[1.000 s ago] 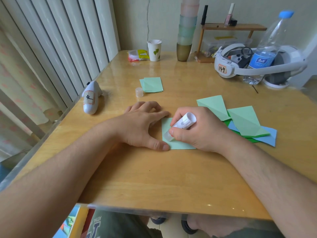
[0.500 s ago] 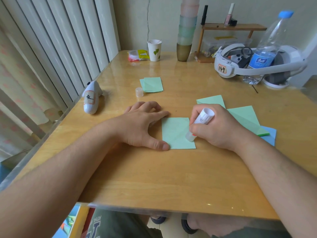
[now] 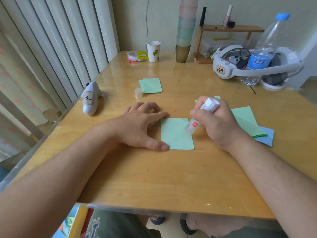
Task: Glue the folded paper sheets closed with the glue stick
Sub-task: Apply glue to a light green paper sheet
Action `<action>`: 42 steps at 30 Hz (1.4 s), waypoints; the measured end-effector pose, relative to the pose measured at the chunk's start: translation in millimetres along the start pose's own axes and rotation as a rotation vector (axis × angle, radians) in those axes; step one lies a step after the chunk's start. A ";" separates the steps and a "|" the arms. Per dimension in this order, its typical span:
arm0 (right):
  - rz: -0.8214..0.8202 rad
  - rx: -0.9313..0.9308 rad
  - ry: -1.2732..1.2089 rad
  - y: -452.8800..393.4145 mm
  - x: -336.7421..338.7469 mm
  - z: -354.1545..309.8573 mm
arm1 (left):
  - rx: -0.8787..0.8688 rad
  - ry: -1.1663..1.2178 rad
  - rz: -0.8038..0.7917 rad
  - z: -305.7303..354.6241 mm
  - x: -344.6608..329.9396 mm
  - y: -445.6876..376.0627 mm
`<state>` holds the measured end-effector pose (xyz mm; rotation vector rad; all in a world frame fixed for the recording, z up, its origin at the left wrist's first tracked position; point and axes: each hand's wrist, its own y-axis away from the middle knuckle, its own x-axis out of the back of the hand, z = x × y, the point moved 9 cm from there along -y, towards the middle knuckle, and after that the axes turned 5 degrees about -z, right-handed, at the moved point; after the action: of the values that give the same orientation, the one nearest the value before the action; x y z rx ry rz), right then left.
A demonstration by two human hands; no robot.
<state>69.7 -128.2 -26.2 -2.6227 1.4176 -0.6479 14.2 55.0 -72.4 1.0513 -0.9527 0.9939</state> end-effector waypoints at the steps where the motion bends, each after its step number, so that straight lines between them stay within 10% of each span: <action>1: -0.020 0.007 0.023 0.3 -4.4 -0.3 | 0.001 -0.001 -0.001 0.1 0.0 0.1; 42: -0.207 -0.087 0.393 11.8 -4.0 3.5 | -0.006 0.117 0.006 -7.1 3.6 5.9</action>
<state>60.0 -132.0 -34.0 -2.8492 1.2884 -1.2085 10.5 63.7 -69.2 0.9753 -0.8632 1.0457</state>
